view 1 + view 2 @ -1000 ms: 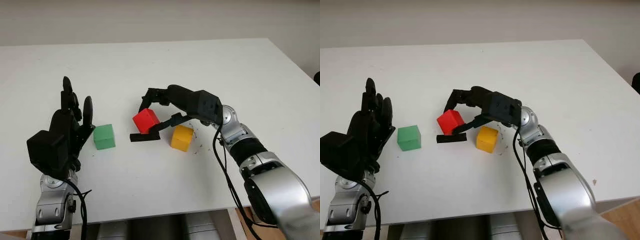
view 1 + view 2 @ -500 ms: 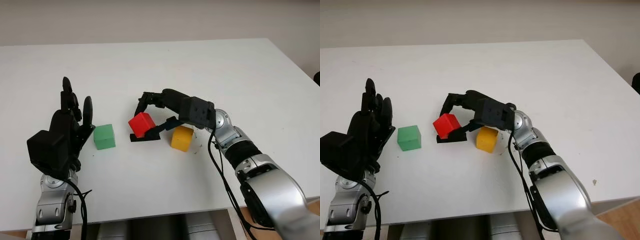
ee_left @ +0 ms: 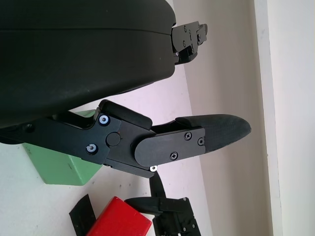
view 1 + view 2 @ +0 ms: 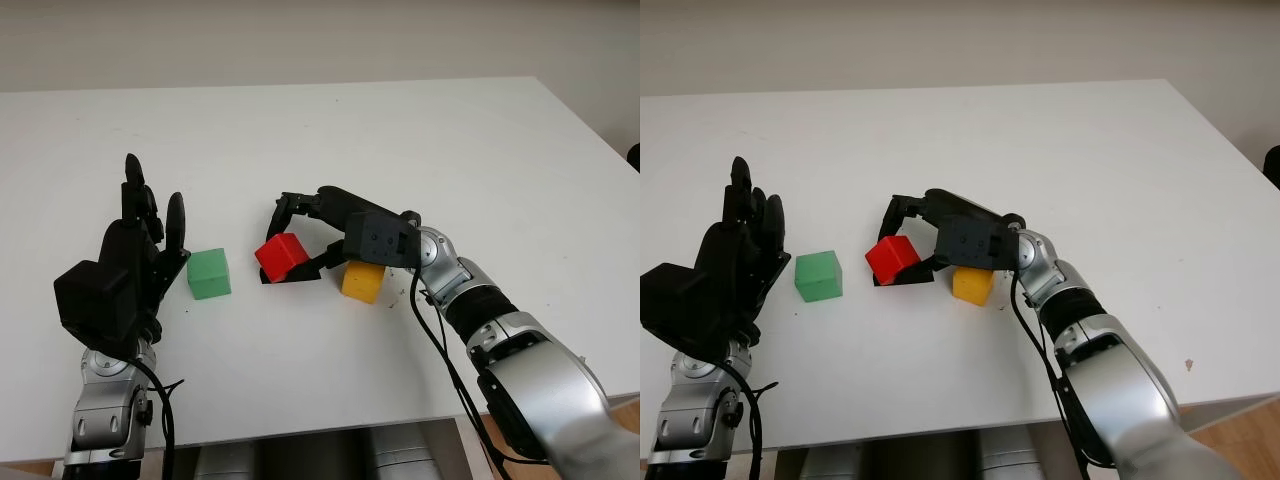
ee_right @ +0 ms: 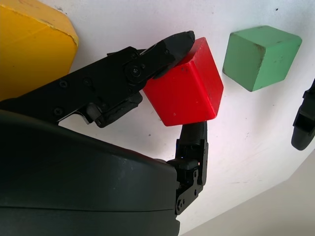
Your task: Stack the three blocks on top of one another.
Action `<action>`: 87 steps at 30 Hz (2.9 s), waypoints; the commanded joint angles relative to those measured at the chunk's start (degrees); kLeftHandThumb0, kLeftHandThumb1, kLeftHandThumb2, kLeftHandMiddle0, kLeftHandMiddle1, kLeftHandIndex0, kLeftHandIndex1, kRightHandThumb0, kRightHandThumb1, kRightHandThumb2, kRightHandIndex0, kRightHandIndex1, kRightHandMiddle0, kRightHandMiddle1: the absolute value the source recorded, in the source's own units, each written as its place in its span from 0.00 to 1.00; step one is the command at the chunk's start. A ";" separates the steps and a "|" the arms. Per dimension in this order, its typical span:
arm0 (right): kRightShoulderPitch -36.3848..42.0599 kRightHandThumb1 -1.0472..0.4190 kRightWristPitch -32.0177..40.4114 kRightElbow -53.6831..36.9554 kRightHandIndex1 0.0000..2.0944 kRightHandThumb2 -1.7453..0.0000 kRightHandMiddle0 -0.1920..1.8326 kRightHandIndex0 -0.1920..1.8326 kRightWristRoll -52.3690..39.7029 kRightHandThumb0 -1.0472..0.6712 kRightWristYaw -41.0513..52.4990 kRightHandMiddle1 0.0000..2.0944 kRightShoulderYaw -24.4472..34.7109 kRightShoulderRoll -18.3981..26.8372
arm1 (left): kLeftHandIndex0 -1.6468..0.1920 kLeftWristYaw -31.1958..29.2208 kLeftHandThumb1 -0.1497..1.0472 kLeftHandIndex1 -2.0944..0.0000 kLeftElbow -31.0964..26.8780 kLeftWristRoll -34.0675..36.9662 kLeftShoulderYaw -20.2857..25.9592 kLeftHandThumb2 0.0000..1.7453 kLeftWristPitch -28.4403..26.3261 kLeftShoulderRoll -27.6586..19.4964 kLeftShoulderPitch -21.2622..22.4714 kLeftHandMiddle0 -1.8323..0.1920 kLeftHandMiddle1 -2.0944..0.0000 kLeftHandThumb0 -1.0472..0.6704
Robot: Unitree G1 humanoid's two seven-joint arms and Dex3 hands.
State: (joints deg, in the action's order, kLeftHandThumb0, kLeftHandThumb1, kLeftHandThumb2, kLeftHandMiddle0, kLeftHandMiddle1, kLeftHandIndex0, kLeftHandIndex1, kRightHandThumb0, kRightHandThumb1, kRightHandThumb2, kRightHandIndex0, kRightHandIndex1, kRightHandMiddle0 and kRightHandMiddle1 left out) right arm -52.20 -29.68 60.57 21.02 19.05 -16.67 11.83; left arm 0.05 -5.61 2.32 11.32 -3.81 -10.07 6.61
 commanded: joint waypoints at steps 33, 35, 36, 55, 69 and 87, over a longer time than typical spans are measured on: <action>-1.79 0.09 -3.46 -0.41 0.02 0.97 0.20 0.16 4.27 0.30 -0.88 0.49 -3.70 3.15 | 1.00 -0.21 1.00 1.00 -0.54 -0.18 -0.48 0.35 0.32 0.00 0.41 1.00 1.00 0.18; -1.79 0.09 -3.44 -0.32 0.02 0.97 0.20 0.16 4.25 0.30 -0.96 0.48 -3.70 3.10 | 1.00 -0.14 1.00 1.00 -0.43 -0.37 -0.56 0.35 0.38 0.01 0.52 1.00 1.00 0.18; -1.81 0.09 -3.39 -0.37 0.02 0.97 0.20 0.16 4.41 0.30 -1.16 0.46 -3.81 3.11 | 1.00 -0.13 1.00 1.00 -0.52 -0.40 -0.56 0.35 0.22 0.03 0.49 1.00 1.00 0.18; -3.67 0.08 -5.15 -0.56 0.01 0.97 0.09 0.05 3.30 0.18 2.59 0.20 -3.07 4.87 | 1.00 0.06 1.00 1.00 -1.02 -0.29 -0.67 0.35 0.70 0.28 -0.11 1.00 1.00 0.18; 2.11 0.08 7.83 -32.88 0.02 0.97 0.10 0.01 -21.63 0.08 30.54 0.09 9.62 18.96 | 1.00 -0.33 1.00 1.00 -0.75 0.11 -0.71 0.34 0.67 0.42 0.04 1.00 1.00 0.17; -0.92 0.13 -10.17 -20.73 0.03 0.97 0.31 0.13 -10.44 0.22 26.67 0.09 9.62 28.55 | 1.00 -1.10 1.00 1.00 -0.92 0.44 -0.25 0.34 0.62 -0.17 0.49 1.00 1.00 0.17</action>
State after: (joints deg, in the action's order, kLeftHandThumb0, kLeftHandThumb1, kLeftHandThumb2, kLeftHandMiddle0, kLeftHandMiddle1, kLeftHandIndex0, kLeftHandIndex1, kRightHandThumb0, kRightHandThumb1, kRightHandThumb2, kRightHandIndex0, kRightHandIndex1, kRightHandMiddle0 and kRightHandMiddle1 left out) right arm -51.18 -37.89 38.91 9.56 46.54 -6.56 39.05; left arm -0.87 -5.93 2.45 10.70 -3.46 -9.69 6.50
